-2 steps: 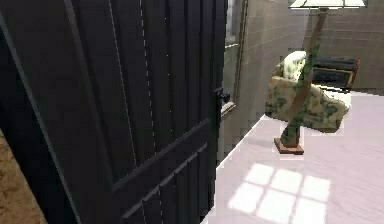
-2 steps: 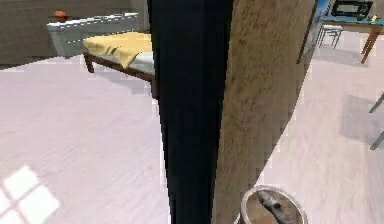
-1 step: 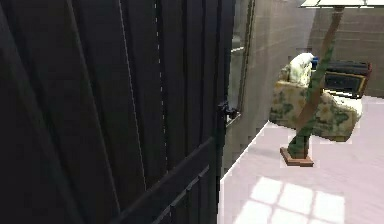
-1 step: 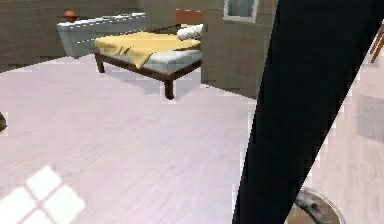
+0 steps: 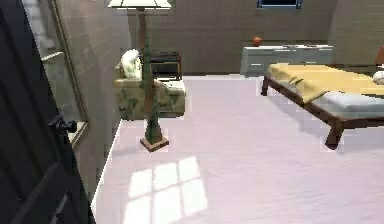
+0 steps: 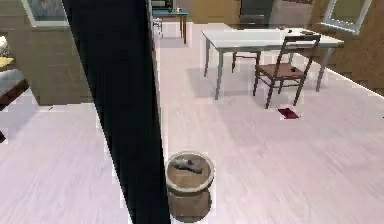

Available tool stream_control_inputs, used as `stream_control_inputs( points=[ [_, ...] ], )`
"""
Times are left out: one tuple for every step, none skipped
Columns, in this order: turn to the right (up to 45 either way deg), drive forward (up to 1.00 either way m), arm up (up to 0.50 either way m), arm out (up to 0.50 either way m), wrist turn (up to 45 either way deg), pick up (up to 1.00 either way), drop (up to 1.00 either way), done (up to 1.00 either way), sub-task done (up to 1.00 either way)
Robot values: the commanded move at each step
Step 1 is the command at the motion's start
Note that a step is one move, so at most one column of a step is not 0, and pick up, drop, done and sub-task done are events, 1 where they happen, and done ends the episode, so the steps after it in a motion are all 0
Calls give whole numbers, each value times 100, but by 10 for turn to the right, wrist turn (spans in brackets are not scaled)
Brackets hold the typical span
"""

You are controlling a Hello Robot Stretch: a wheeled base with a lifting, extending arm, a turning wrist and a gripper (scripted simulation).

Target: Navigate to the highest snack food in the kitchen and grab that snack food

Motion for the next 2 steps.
stream_control_inputs(
  points=[
    [450,0,0,0,0,0,0,0,0],
    [450,0,0,0,0,0,0,0,0]
  ],
)
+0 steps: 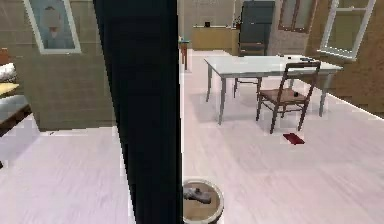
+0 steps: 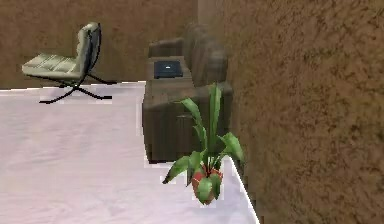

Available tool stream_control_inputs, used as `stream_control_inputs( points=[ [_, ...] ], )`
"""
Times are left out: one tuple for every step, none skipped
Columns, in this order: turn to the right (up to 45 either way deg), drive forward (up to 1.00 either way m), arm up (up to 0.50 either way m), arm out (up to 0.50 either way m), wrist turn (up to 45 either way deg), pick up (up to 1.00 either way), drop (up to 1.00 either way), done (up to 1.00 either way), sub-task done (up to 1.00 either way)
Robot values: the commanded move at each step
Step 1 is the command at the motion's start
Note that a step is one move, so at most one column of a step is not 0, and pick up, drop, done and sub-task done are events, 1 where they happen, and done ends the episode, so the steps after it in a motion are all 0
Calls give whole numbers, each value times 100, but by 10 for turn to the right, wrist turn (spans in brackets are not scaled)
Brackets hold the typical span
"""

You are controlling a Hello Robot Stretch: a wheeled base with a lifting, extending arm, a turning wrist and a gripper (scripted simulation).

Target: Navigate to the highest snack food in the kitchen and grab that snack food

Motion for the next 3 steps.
stream_control_inputs(
  points=[
    [360,0,0,0,0,0,0,0,0],
    [0,20,0,0,0,0,0,0,0],
    [150,0,0,0,0,0,0,0,0]
  ],
)
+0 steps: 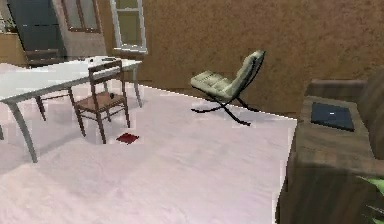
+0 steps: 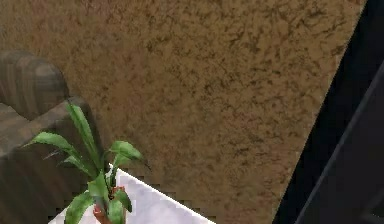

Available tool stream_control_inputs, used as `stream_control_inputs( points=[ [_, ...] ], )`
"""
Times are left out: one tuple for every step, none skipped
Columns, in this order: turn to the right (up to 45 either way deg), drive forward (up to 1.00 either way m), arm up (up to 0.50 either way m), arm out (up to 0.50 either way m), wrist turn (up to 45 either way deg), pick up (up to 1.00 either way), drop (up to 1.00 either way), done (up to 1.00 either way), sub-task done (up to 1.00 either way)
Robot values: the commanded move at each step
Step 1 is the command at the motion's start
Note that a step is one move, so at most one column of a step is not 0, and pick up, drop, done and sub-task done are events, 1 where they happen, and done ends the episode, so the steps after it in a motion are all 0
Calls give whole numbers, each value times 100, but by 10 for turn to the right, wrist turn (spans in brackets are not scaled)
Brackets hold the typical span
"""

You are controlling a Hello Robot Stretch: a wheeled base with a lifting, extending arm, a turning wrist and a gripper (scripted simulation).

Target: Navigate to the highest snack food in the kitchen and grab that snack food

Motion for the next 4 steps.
stream_control_inputs(
  points=[
    [0,85,0,0,0,0,0,0,0],
    [-450,0,0,0,0,0,0,0,0],
    [-90,0,0,0,0,0,0,0,0],
    [0,75,0,0,0,0,0,0,0]
  ],
)
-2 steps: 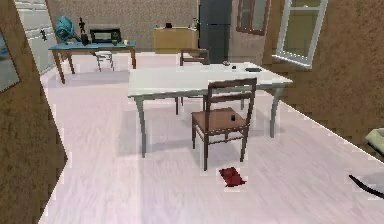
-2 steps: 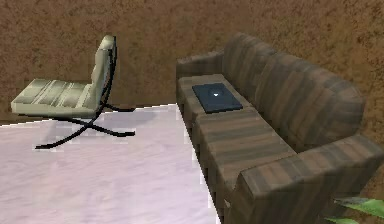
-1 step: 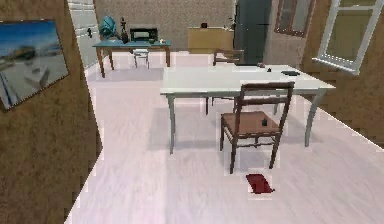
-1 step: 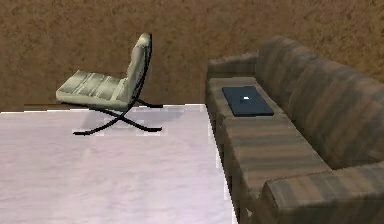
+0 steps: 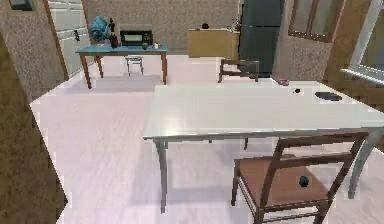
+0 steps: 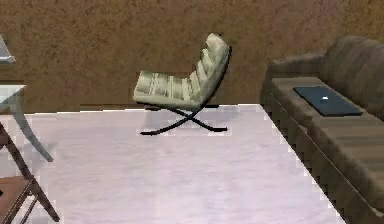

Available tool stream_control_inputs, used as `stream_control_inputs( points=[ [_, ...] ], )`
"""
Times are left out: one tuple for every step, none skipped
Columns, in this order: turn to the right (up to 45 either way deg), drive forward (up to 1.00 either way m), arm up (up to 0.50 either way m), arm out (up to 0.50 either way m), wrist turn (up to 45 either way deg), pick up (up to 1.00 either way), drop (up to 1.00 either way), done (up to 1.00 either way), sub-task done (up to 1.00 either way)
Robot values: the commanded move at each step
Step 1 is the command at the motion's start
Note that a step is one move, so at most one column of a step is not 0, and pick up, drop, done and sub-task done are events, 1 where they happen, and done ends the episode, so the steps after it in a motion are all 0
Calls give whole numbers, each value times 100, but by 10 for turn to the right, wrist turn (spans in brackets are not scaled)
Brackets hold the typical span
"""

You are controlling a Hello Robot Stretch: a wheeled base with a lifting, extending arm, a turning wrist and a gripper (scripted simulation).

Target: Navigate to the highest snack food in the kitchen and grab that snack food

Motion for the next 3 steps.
stream_control_inputs(
  points=[
    [-330,0,0,0,0,0,0,0,0],
    [0,100,0,0,0,0,0,0,0],
    [270,0,0,0,0,0,0,0,0]
  ],
)
